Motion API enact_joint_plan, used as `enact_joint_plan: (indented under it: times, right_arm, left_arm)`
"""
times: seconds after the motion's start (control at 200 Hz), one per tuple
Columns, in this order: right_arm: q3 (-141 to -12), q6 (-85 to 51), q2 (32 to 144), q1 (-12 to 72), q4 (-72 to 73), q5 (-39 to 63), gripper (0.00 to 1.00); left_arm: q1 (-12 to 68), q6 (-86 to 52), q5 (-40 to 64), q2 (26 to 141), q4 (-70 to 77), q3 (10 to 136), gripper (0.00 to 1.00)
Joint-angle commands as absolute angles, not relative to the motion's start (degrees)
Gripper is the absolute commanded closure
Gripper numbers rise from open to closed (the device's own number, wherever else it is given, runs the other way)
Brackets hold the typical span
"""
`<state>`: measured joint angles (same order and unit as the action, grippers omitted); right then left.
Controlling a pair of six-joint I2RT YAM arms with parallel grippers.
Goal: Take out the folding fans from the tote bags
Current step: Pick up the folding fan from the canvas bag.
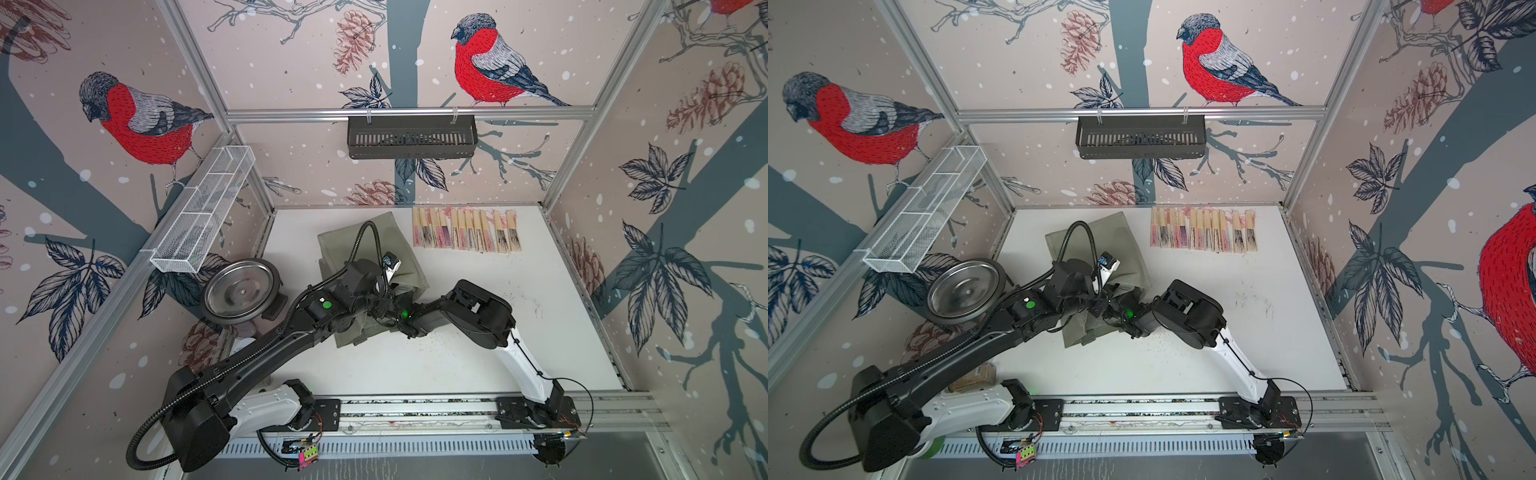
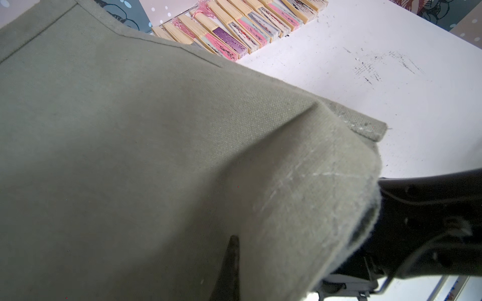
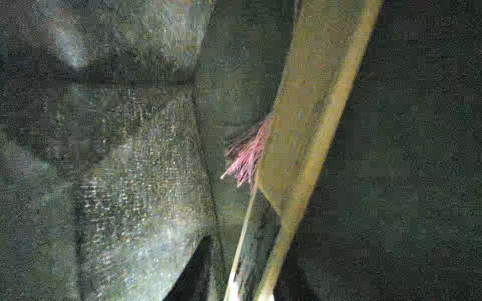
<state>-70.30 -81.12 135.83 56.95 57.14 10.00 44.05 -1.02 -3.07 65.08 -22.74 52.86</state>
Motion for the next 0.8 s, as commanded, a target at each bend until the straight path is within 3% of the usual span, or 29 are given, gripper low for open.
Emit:
enact_joint_plan:
  times: [0.0,0.1,0.27,0.365,0.795]
  right_arm:
    - [-71.21,-81.42,138.03,56.60,53.16,12.14,0.65]
    - [-72.93,-80.51,138.77,56.59,52.73,13.02,0.66]
    - [-73.04,-79.49,137.89,56.32,50.95,12.32,0.85]
    - [-71.30,-77.63,135.31,56.41,49.68,11.95,0.89]
    - [-52.74,-69.55,115.53,58.54,43.52,13.36,0.93]
  left_arm:
    - [44.12,-0.83,-1.06,64.98,-21.27,52.94,1.00]
    - [44.12,-0.88,-0.97,65.30,-21.29,53.02,1.00]
    - [44.12,-0.92,-1.38,65.37,-21.32,52.95,1.00]
    - [44.12,-0.93,-2.19,65.22,-21.36,52.99,1.00]
    - [44.05,-0.79,-5.62,65.21,-21.84,52.91,1.00]
